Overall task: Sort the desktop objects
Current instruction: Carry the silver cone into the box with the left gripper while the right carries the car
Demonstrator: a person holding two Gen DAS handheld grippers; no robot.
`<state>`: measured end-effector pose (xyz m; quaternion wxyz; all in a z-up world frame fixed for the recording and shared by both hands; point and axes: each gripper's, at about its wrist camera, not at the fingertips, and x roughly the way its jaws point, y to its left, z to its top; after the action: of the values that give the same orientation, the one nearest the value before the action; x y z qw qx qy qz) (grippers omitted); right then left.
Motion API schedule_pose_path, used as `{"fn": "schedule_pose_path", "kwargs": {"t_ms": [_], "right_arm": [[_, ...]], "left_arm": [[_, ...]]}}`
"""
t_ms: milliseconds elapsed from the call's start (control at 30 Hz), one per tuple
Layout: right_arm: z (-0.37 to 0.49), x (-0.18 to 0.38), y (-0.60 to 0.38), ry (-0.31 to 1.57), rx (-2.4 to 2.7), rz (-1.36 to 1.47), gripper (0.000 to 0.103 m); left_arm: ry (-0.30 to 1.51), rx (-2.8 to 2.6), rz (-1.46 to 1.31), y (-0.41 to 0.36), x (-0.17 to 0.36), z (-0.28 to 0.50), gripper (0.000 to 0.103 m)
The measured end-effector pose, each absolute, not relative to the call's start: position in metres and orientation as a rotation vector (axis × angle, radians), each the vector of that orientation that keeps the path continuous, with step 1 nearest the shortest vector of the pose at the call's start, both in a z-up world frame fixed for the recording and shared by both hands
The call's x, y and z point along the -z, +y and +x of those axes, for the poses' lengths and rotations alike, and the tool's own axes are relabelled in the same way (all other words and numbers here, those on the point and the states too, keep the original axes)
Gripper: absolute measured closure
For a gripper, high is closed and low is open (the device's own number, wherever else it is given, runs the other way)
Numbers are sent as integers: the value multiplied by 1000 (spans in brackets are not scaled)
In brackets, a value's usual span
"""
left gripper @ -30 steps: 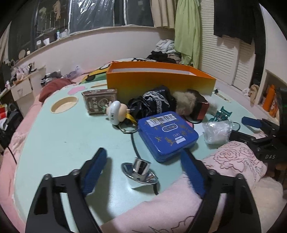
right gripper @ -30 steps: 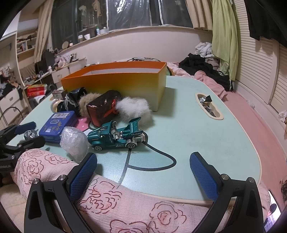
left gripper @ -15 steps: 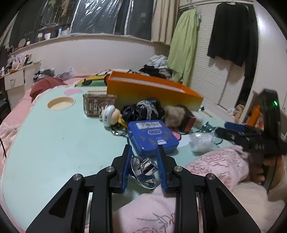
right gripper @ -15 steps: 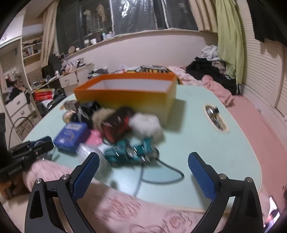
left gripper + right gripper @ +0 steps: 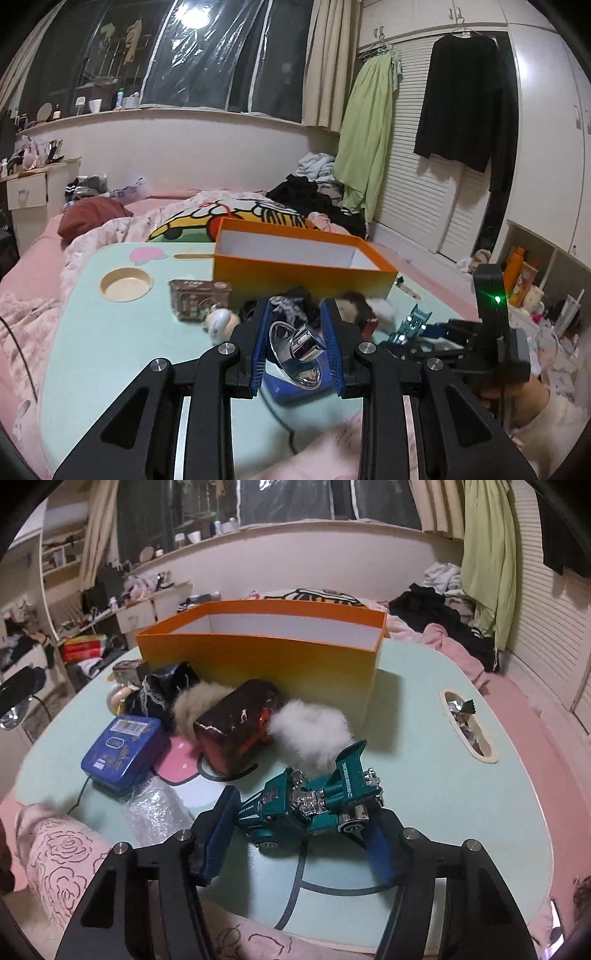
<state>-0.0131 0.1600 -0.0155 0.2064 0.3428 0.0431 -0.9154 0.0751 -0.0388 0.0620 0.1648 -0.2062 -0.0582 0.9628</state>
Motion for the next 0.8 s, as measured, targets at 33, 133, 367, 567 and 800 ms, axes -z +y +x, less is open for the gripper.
{"fn": "schedule_pose_path", "kwargs": {"t_ms": [33,133,367,567,800], "right_arm": [[-13,14,161,87,2541,939,44],[-9,-3,174,-25,2522,839,80],[-40,-41,195,-176,2494,813,80],[-79,-64,188,-333,2402,785,80],[-120,-44,185,-446,2445,873,61]], "left_arm": [[-165,-2737,-587,-36,-63,71,74],[-175,-2730,-577,-31,-73,59,74],[-293,-2713,-565,-30,-114,2,74],[-303,-2711,-720,-16,-118,-76,74],[-281,-2722,-1023,-20,-61,-138,38]]}}
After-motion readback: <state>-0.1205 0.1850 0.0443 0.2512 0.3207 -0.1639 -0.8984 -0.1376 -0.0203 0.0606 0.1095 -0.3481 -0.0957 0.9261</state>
